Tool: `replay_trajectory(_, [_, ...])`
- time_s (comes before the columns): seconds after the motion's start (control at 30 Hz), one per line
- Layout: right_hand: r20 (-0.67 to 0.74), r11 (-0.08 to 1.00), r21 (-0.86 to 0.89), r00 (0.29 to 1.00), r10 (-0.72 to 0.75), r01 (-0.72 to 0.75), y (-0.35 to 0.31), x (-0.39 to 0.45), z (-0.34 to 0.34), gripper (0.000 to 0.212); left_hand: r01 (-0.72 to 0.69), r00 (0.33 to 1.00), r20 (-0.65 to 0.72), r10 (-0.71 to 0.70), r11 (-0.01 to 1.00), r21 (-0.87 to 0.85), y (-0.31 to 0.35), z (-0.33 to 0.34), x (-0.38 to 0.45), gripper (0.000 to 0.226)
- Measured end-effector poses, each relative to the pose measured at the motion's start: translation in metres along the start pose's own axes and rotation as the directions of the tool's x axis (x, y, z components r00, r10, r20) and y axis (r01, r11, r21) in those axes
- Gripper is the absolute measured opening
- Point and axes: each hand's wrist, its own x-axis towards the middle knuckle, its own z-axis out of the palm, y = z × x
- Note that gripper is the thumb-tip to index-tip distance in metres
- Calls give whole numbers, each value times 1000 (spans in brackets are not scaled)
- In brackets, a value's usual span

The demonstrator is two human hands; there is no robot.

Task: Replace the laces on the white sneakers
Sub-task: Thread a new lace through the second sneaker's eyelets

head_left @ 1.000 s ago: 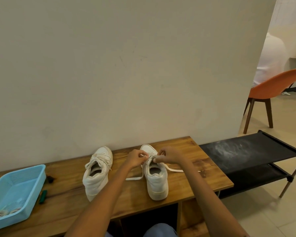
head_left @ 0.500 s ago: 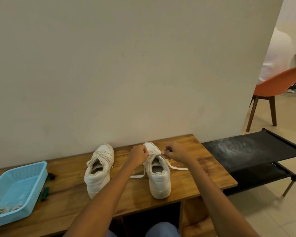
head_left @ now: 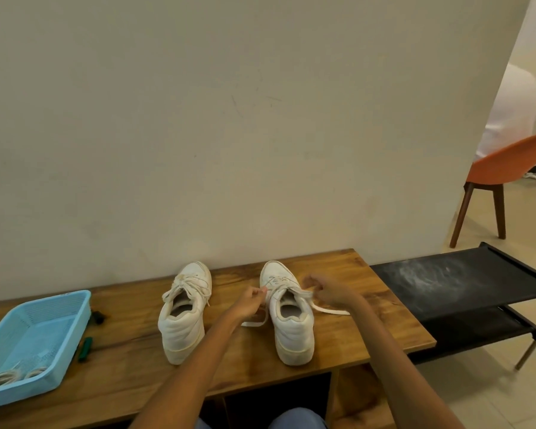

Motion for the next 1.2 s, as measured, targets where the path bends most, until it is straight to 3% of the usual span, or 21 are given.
replay_trajectory(0.13, [-21,999,-49,1000,3,-4,10,4,14,16,-37,996,92,15,969,243,-5,-8,-5,36])
replay_trajectory(0.27, [-23,998,-69,1000,7,-9,11,0,5,4,-94,992,107,73,974,207,7,-17,-6,23])
replay_trajectory(0.37, [-25,999,-8,999,37,-37,5,-8,-8,22,-146,989,14,149,931,334,29,-20,-4,29])
replay_trajectory(0.47, [-12,998,44,999,40,-39,-5,-15,-30,28,-164,985,23,174,868,468,52,-19,-1,33])
replay_trajectory(0.6, [49,886,463,999,16,-37,-13,-18,-48,24,-120,992,-18,121,992,42,70,-6,4,31])
replay_trajectory(0.87, [-36,489,872,999,21,21,-19,-11,-26,14,-122,992,-89,94,910,-397,71,19,9,18])
replay_trajectory(0.97, [-59,364,930,998,31,43,-22,-9,-19,13,-136,988,-130,85,881,-454,70,18,12,20])
replay_trajectory(1.1, [-78,354,933,996,35,61,-28,-9,-11,12,-165,986,-89,140,881,-443,70,18,7,13])
replay_trajectory(1.2, [-101,346,935,992,72,70,-31,-8,-5,13,-208,976,-150,160,893,-398,66,21,5,15])
